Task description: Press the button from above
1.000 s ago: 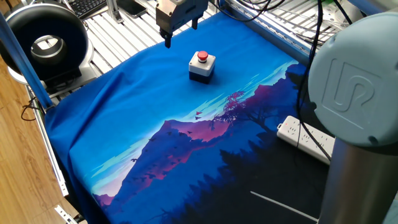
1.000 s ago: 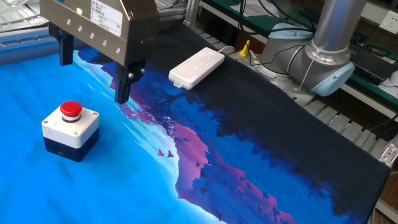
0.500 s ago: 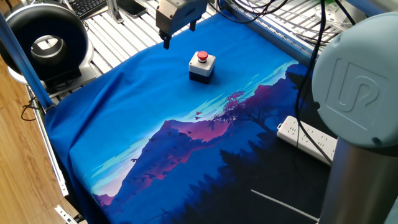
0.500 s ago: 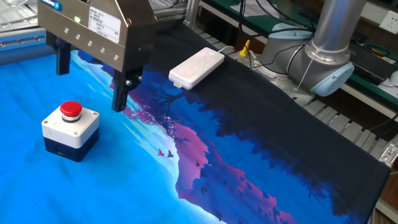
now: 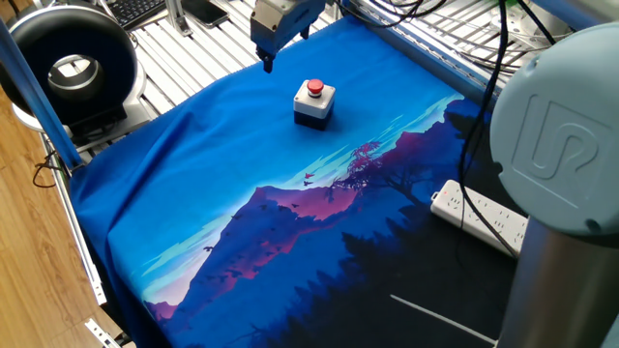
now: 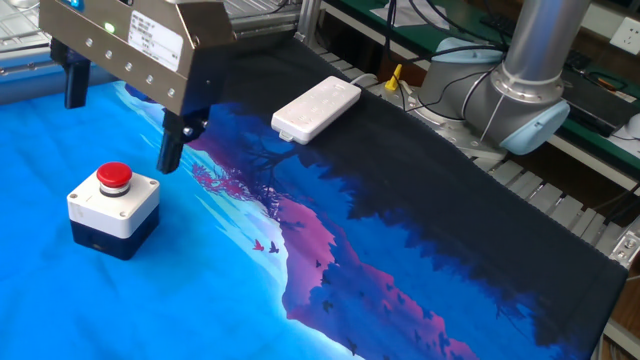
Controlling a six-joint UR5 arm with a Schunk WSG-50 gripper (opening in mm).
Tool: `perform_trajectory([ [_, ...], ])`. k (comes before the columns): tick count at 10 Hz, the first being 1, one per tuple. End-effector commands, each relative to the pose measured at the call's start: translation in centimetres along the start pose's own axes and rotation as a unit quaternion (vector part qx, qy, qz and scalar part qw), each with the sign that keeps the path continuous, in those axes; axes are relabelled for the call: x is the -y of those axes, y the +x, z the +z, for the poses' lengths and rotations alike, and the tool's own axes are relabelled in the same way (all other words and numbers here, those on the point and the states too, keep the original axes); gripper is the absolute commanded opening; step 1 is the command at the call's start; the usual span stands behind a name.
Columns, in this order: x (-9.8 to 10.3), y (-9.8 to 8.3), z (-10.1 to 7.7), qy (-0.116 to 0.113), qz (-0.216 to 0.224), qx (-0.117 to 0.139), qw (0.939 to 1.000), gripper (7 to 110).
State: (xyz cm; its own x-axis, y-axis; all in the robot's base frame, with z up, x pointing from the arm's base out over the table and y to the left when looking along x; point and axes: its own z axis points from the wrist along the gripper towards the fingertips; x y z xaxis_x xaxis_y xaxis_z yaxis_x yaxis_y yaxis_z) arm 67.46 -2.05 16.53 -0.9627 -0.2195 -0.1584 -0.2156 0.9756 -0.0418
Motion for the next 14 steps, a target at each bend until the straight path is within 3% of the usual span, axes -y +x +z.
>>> perform_trajectory([
  [1, -0.7, 0.5, 0.1, -0.023, 0.005, 0.008, 0.9997, 7],
  [5, -1.2, 2.0, -0.8, -0.038, 0.017, -0.005, 0.9991, 7],
  [14, -1.5, 1.9, -0.2, -0.048, 0.015, 0.007, 0.9987, 7],
])
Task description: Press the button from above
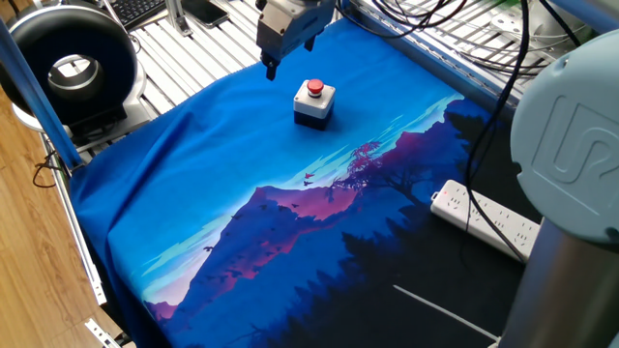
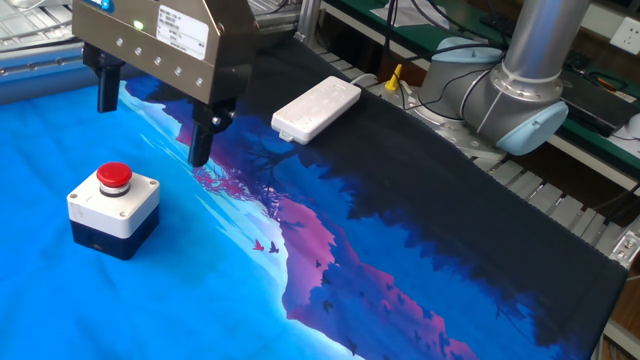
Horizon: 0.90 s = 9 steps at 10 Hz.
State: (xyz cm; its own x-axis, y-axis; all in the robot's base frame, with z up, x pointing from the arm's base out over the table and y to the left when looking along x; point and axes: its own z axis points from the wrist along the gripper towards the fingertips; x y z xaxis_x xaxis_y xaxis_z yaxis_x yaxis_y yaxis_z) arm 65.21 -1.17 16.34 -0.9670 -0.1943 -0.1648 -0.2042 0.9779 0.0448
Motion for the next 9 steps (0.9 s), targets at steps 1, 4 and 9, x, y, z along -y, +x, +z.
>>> perform_trajectory([
  [1, -0.16, -0.16, -0.03, -0.006, 0.001, 0.004, 1.0, 7],
  [4, -0.19, -0.23, 0.05, -0.006, 0.001, 0.005, 1.0, 7],
  [9, -0.23, -0.52, 0.54, -0.008, 0.001, 0.01, 0.9999, 7],
])
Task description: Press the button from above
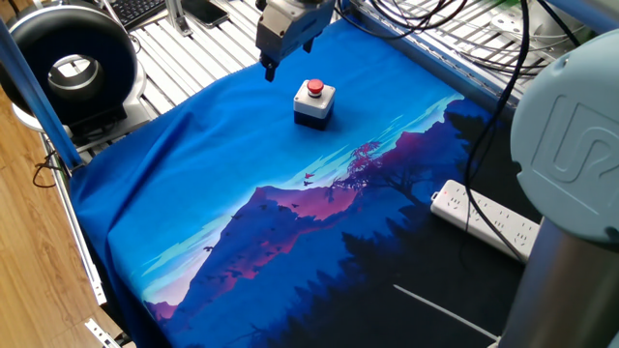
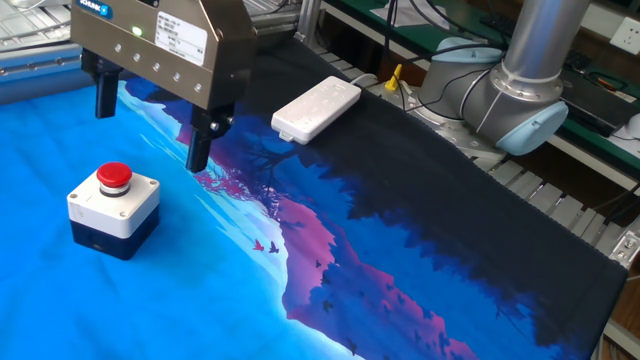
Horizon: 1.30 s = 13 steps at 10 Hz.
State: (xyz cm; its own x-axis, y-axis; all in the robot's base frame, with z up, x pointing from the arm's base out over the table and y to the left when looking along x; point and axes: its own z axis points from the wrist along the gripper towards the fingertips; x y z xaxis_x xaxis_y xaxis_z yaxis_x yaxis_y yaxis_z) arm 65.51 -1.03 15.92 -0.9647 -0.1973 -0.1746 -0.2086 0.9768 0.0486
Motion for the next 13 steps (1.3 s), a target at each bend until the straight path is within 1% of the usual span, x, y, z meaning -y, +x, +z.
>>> perform_trajectory([
  [1, -0.2, -0.3, 0.2, -0.007, 0.003, 0.006, 1.0, 7],
  [7, -0.4, -1.2, 1.4, -0.014, 0.004, 0.024, 0.9996, 7],
  [9, -0.4, -1.0, 1.2, -0.014, 0.001, 0.021, 0.9997, 7],
  [10, -0.8, -0.8, 0.6, -0.018, 0.005, 0.013, 0.9997, 7],
  [11, -2.6, -1.2, -0.6, -0.046, 0.029, 0.003, 0.9985, 7],
  [12, -6.2, -2.5, -2.6, -0.101, 0.06, -0.001, 0.9931, 44],
  [13, -8.1, -3.7, -4.4, -0.113, 0.084, -0.009, 0.99, 44],
])
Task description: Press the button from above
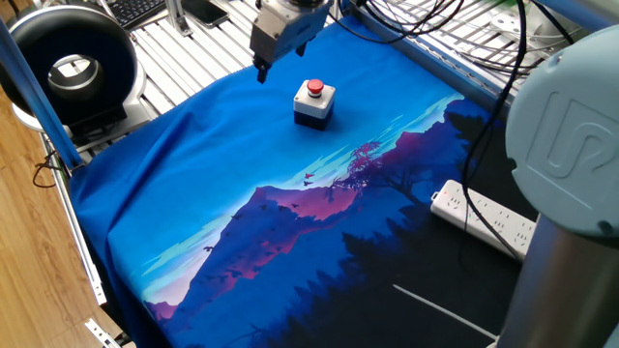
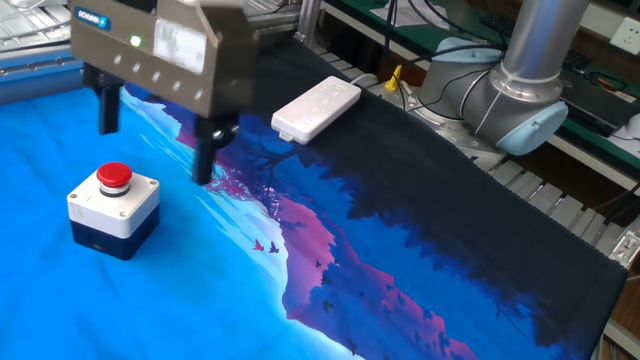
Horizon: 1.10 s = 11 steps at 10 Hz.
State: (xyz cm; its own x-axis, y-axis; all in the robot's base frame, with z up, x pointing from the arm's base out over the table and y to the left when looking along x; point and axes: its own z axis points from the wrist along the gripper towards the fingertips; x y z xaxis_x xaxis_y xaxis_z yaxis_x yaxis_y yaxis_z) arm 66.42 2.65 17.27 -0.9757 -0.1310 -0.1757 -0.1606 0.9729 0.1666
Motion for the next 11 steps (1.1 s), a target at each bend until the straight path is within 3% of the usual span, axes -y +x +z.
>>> perform_trajectory([
  [1, -6.5, -2.4, -4.2, -0.048, 0.065, -0.025, 0.9964, 44],
  [2, -8.2, -3.5, -5.1, -0.045, 0.063, -0.027, 0.9967, 88],
  [3, -9.2, -3.9, -5.2, -0.054, 0.048, -0.025, 0.9971, 88],
  [4, -9.9, -4.0, -5.1, -0.071, 0.036, -0.024, 0.9966, 107],
  [5, -10.5, -3.9, -5.1, -0.085, 0.031, -0.028, 0.9955, 107],
  [7, -9.6, -4.3, -4.7, -0.076, -0.001, -0.015, 0.997, 107],
  [8, -5.8, -3.5, -4.5, -0.002, -0.042, -0.028, 0.9987, 107],
  [9, -2.1, -3.3, -4.9, 0.074, -0.081, -0.038, 0.9933, 88],
  [11, -2.3, -3.9, -5.2, 0.082, -0.069, -0.033, 0.9937, 88],
])
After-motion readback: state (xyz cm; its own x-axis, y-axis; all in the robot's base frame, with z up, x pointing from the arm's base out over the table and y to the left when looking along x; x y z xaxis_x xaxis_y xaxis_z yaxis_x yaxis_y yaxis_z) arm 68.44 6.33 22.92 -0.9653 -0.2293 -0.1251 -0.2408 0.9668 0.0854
